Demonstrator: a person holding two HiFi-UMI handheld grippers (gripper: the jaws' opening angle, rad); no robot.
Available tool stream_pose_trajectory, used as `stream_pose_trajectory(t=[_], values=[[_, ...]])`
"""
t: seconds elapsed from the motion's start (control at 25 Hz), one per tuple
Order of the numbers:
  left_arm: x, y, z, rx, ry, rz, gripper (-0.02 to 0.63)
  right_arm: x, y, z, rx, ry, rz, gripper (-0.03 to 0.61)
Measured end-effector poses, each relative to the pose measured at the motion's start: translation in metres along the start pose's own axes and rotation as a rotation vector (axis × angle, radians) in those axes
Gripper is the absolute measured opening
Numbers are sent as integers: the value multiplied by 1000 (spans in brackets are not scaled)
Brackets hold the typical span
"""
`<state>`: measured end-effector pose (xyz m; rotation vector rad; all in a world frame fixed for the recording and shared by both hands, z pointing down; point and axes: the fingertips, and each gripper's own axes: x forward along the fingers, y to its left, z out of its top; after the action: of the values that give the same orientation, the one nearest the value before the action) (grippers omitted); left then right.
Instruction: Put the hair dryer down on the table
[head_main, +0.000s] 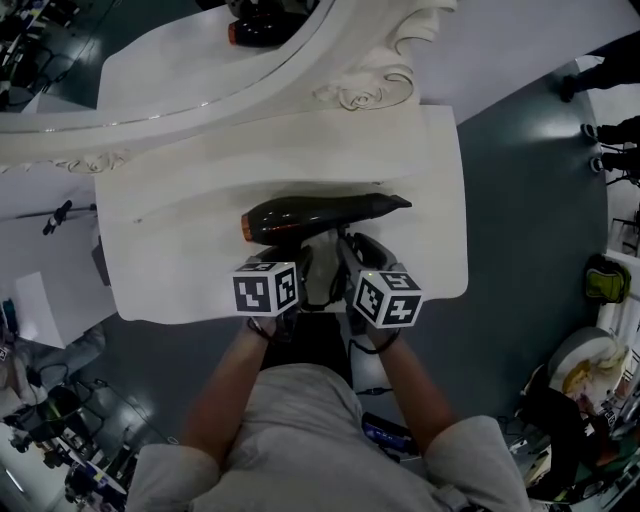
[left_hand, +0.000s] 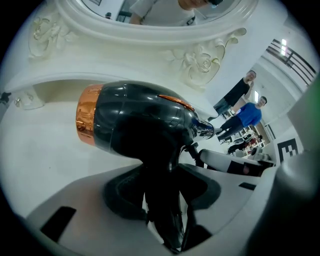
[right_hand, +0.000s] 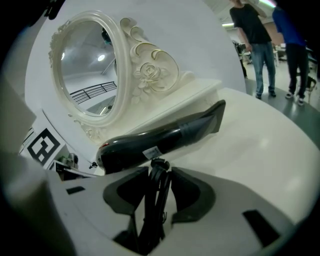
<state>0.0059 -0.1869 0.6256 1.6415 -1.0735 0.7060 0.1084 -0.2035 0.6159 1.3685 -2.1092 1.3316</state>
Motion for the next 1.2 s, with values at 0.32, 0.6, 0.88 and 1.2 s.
stream_pose_trajectory(t=[0.32, 0.6, 0.88, 1.2], values=[[4, -1, 1, 0, 7, -4, 183, -1, -3, -1, 12, 1, -4, 152], [8, 2, 6, 5, 10, -2, 183, 2, -4, 2, 18, 0, -10, 152], [17, 3, 9, -8, 17, -24, 183, 3, -8, 4, 23, 1, -20, 152], [23, 9, 11, 10, 22, 2, 183, 2, -12, 5, 25, 6, -25, 152]])
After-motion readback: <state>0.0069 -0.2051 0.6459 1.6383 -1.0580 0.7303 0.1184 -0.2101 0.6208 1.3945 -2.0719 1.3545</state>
